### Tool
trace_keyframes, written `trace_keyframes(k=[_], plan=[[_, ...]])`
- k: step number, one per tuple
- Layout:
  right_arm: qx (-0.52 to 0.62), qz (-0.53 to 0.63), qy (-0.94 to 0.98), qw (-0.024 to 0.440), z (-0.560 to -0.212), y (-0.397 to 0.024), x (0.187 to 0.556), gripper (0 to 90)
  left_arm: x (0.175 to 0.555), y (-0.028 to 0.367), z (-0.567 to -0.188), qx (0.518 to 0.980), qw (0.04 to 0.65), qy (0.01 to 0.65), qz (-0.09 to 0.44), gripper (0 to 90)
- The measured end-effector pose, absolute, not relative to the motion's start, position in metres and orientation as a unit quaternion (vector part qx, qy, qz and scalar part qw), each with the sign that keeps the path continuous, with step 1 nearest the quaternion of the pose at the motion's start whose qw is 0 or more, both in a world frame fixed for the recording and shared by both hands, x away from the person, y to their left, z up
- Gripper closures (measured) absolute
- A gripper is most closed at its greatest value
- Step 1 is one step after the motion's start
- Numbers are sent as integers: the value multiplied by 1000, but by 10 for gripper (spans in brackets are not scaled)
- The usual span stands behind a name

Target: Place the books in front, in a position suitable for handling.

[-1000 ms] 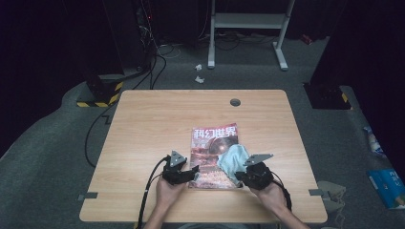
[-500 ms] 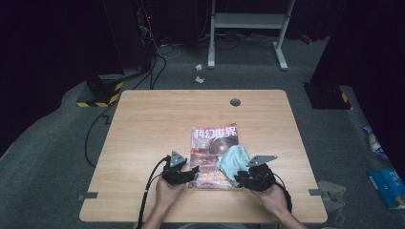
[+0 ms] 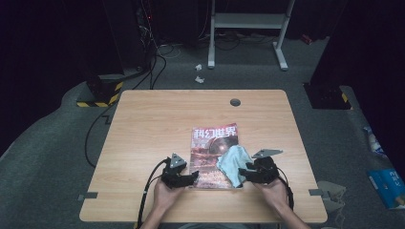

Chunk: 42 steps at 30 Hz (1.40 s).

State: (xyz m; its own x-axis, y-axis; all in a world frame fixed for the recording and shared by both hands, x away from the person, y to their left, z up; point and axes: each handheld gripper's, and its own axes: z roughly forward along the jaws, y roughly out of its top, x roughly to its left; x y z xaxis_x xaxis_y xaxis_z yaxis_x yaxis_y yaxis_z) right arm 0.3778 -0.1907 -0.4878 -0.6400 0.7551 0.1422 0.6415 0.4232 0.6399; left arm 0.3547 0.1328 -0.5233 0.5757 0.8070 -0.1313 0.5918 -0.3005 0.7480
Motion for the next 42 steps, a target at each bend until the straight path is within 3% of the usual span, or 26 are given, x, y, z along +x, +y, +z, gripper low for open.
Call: trace_keyframes(k=[9, 35, 40, 42], plan=[[420, 317, 847, 71, -502, -182, 387, 552, 361, 119, -520, 806, 381, 434, 128, 364], [422, 294, 849, 124, -500, -170, 460, 612, 410, 104, -520, 795, 371, 457, 144, 357], [383, 274, 869, 151, -490, -165, 448, 829, 407, 111, -519, 796, 372, 456, 141, 348], [377, 273, 872, 150, -489, -165, 445, 844, 405, 115, -520, 794, 374, 457, 146, 348]])
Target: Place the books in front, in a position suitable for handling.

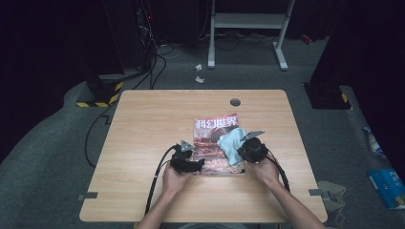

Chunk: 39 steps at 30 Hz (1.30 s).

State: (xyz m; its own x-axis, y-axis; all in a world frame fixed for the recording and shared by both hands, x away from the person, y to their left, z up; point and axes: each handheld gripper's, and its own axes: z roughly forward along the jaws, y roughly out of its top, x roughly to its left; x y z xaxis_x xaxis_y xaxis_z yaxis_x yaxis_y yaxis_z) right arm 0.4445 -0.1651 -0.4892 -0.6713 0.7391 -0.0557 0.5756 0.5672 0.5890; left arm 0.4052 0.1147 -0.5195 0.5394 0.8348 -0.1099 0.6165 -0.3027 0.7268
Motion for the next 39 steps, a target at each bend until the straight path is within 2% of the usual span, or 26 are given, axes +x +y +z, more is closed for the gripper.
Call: trace_keyframes(k=[1, 7, 14, 15, 17, 18, 19, 20, 21, 23, 25, 27, 28, 36, 39], plan=[[366, 267, 880, 143, -490, -164, 437, 870, 402, 123, -520, 788, 377, 463, 150, 348], [342, 260, 893, 137, -491, -162, 423, 882, 397, 138, -523, 780, 381, 471, 157, 336], [304, 248, 912, 121, -489, -146, 407, 880, 394, 139, -526, 773, 393, 470, 165, 329], [298, 252, 912, 128, -488, -140, 405, 783, 393, 139, -527, 771, 397, 469, 167, 329], [309, 267, 903, 132, -486, -139, 406, 685, 392, 139, -528, 769, 400, 468, 169, 328], [309, 267, 903, 132, -486, -139, 406, 685, 392, 139, -528, 769, 400, 468, 169, 328], [331, 288, 889, 131, -483, -141, 410, 607, 392, 140, -528, 769, 401, 467, 170, 328], [331, 288, 889, 131, -483, -141, 410, 607, 392, 140, -528, 769, 401, 467, 170, 328], [345, 290, 884, 127, -484, -140, 413, 565, 392, 140, -529, 770, 403, 465, 171, 328], [350, 286, 884, 123, -486, -139, 415, 565, 392, 140, -529, 769, 405, 465, 173, 329], [348, 272, 890, 115, -493, -134, 418, 603, 391, 140, -530, 766, 409, 464, 176, 329], [335, 271, 895, 116, -493, -133, 415, 782, 391, 141, -531, 766, 411, 462, 177, 329], [332, 268, 897, 117, -493, -133, 414, 814, 391, 141, -531, 766, 411, 462, 178, 329], [337, 243, 901, 126, -488, -161, 400, 872, 390, 141, -532, 763, 415, 463, 179, 330], [330, 238, 903, 137, -488, -155, 395, 876, 390, 141, -532, 762, 416, 464, 177, 332]])
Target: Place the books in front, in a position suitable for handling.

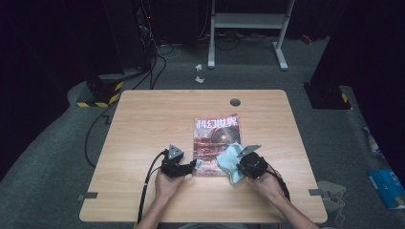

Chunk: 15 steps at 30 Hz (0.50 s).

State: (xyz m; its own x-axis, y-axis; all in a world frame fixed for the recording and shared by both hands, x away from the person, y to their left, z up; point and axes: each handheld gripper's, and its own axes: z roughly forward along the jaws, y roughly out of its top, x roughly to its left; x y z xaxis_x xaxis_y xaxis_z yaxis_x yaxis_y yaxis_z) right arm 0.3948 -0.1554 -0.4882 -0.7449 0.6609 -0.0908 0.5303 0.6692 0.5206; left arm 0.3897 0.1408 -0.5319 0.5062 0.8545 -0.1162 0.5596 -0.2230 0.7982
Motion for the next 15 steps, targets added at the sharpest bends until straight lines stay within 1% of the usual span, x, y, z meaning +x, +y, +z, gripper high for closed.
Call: trace_keyframes(k=[8, 10, 15], plan=[[291, 243, 916, 129, -491, -129, 387, 877, 389, 141, -532, 761, 417, 465, 176, 337], [299, 245, 915, 115, -490, -135, 389, 878, 389, 141, -532, 761, 417, 464, 176, 340], [319, 242, 908, 120, -488, -155, 390, 878, 389, 141, -532, 760, 418, 465, 176, 341]])
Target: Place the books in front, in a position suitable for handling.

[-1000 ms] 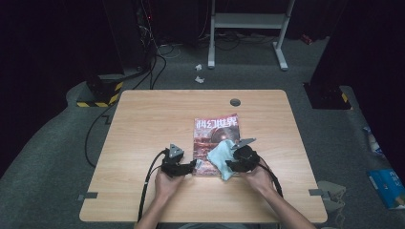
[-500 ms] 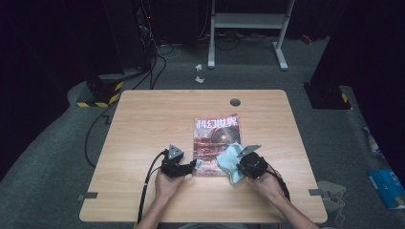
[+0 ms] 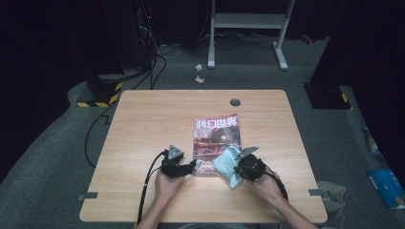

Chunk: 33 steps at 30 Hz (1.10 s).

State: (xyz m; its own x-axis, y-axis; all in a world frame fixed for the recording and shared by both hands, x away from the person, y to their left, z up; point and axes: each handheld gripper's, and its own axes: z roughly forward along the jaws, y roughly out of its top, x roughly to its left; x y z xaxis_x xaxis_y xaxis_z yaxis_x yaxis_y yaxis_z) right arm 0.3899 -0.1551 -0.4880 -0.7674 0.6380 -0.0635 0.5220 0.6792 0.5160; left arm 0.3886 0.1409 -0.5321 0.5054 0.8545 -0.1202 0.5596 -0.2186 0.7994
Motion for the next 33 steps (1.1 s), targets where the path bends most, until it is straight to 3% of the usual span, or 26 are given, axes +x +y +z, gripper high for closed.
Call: trace_keyframes(k=[7, 20, 33], plan=[[339, 240, 903, 114, -488, -166, 390, 879, 389, 141, -532, 760, 418, 465, 176, 341], [287, 246, 923, 79, -489, -97, 396, 879, 389, 142, -532, 764, 418, 459, 173, 368], [340, 235, 905, 104, -488, -153, 406, 880, 396, 132, -525, 785, 405, 447, 141, 444]])
